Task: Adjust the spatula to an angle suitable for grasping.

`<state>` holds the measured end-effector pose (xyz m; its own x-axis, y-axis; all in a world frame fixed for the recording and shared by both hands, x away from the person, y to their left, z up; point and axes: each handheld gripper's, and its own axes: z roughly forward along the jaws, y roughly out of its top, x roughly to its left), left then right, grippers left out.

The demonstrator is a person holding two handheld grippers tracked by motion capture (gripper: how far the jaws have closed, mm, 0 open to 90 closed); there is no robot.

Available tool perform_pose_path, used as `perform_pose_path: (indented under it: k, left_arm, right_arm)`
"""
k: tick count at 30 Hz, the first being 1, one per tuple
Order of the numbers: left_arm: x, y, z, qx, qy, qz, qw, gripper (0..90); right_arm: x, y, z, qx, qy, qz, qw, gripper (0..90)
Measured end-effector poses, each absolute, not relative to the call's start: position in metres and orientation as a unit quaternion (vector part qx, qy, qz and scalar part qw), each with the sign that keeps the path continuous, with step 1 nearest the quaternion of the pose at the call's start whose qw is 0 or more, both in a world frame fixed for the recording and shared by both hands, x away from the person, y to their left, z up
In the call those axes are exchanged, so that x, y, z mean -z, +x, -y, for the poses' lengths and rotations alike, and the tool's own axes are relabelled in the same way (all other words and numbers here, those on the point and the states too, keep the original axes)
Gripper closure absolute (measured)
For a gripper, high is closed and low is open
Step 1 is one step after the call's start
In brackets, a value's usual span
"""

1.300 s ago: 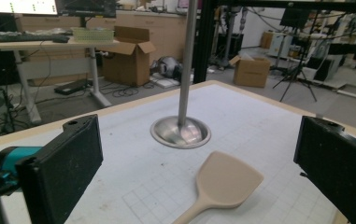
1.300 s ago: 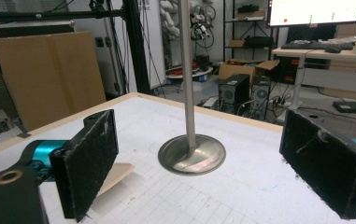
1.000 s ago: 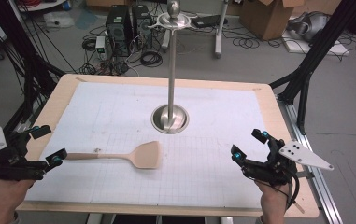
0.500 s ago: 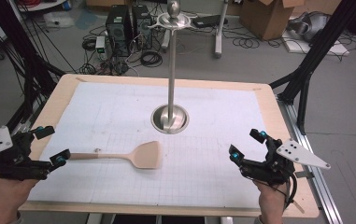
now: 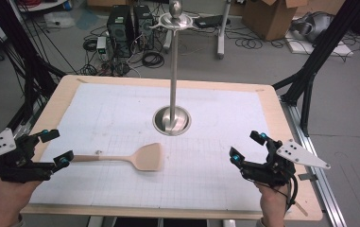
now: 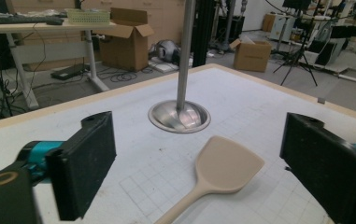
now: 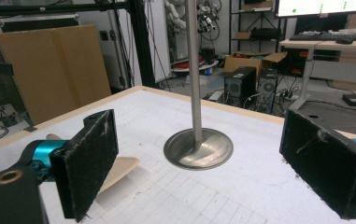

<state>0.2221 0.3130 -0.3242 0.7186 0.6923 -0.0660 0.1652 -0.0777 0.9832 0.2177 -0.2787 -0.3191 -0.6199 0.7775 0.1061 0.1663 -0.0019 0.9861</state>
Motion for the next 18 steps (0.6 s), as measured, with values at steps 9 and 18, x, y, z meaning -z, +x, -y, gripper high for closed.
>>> perform_pose_path:
  k: [9,18]
  left_arm:
    - [0.328,0.222,-0.311,-0.229,0.714,-0.313,0.583,24.7]
    - [0.341,0.223,-0.313,-0.221,0.714,-0.314,0.585,39.0]
  right_arm:
    - [0.318,0.217,0.28,-0.613,0.359,-0.657,0.253,10.7]
    - [0.319,0.219,0.278,-0.613,0.359,-0.659,0.248,10.6]
